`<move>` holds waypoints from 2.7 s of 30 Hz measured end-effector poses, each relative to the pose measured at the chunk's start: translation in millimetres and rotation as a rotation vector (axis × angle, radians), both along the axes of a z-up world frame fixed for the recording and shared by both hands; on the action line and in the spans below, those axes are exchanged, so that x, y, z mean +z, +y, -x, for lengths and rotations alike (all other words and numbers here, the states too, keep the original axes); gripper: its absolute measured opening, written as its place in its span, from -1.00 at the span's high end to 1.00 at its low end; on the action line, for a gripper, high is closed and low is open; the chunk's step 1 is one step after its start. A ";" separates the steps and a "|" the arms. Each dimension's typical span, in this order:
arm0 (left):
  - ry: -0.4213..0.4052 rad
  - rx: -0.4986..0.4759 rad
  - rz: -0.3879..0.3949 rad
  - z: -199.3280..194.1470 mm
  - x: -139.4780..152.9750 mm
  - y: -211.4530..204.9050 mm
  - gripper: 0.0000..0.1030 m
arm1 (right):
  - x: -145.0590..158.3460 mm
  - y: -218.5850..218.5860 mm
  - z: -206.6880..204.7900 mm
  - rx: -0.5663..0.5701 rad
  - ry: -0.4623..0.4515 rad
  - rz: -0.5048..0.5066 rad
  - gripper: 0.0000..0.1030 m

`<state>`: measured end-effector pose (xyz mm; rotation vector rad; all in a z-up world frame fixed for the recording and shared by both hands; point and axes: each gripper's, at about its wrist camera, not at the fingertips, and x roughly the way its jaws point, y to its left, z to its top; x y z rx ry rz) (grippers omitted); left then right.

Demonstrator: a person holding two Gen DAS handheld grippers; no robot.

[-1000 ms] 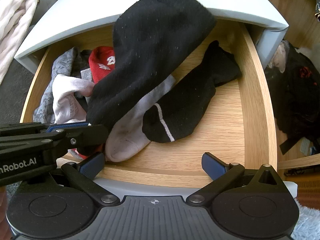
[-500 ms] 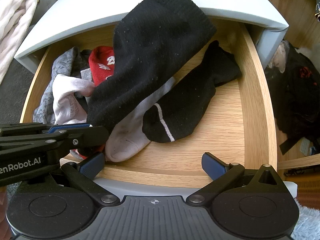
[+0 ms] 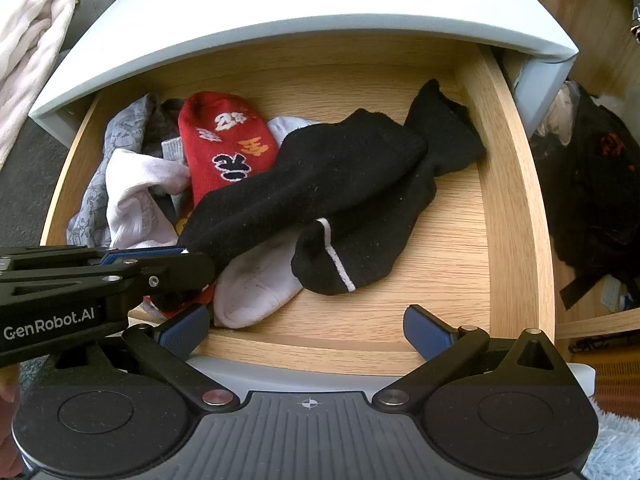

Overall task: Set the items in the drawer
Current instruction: 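Lower the black sock into the drawer and open the left tool, then move the left tool to the brown sock on the nightstand, then close the left tool on the brown sock's cuff, then lift the brown sock with the left tool and carry it over the drawer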

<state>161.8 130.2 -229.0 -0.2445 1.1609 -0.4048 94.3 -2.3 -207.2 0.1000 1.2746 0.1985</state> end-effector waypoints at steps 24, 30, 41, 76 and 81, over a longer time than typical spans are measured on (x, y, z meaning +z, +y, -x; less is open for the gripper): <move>-0.361 0.005 0.113 -39.5 77.0 -8.1 0.01 | 2.6 -0.2 1.9 -0.014 -0.023 0.019 -0.99; -0.410 0.011 0.072 -102.5 101.8 -40.4 0.02 | 3.7 -0.6 1.1 -0.013 -0.014 0.025 -0.99; -0.385 0.093 -0.038 -205.0 90.6 -82.2 0.09 | 1.7 1.6 -3.6 -0.004 0.017 0.017 -0.99; -0.255 -0.033 -0.159 -96.2 102.7 -19.5 0.92 | -1.0 8.9 -4.5 0.008 0.027 -0.007 -0.99; -0.268 -0.014 -0.170 -89.7 110.0 -12.7 0.92 | -0.7 9.2 -4.8 0.010 0.030 -0.004 -0.99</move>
